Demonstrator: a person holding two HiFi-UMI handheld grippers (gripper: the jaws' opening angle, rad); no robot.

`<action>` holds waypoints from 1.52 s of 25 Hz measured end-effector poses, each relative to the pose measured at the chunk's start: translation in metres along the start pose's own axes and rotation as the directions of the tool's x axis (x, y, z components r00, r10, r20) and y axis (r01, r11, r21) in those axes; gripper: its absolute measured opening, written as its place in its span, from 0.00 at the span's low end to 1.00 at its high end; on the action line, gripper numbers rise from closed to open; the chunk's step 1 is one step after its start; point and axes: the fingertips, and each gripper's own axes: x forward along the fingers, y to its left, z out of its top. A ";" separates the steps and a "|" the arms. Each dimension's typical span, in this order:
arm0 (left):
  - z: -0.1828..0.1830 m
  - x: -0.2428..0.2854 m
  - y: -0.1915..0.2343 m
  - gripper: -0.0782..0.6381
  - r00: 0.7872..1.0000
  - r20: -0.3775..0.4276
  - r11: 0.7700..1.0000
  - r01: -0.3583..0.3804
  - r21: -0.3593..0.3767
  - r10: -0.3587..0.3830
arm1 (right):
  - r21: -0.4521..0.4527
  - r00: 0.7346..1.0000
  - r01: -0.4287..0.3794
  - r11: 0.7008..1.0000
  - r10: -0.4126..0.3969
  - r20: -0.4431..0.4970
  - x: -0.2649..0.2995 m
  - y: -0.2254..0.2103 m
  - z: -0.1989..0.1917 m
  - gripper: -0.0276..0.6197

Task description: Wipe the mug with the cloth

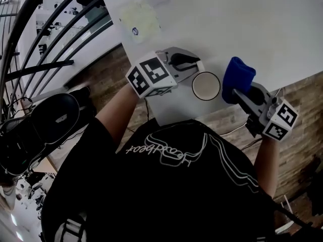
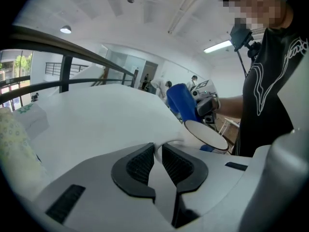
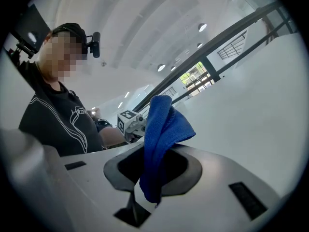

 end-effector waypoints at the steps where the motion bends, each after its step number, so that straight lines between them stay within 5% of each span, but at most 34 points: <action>1: 0.001 0.001 0.001 0.19 1.000 0.000 1.000 0.002 0.002 -0.002 | -0.003 1.000 -0.009 1.000 0.009 -0.007 0.001 -0.001 0.003 0.14; 10: 0.002 0.010 0.000 0.19 0.999 0.013 0.999 0.040 0.008 -0.040 | -0.085 0.994 -0.084 0.993 0.077 -0.081 0.024 -0.012 0.023 0.14; 24: 0.004 0.011 0.007 0.18 0.998 0.014 0.998 0.054 -0.030 -0.054 | -0.066 0.958 -0.230 0.971 0.214 -0.190 0.057 -0.011 0.017 0.14; 29: 0.005 0.011 0.005 0.18 0.998 0.022 0.997 0.054 -0.055 -0.053 | 0.016 0.953 -0.168 0.986 0.166 -0.252 0.065 -0.022 0.003 0.14; 38: 0.006 0.012 0.005 0.17 0.999 0.042 0.999 0.002 -0.047 0.000 | 0.130 0.932 0.061 0.990 -0.009 -0.363 0.073 -0.044 -0.026 0.14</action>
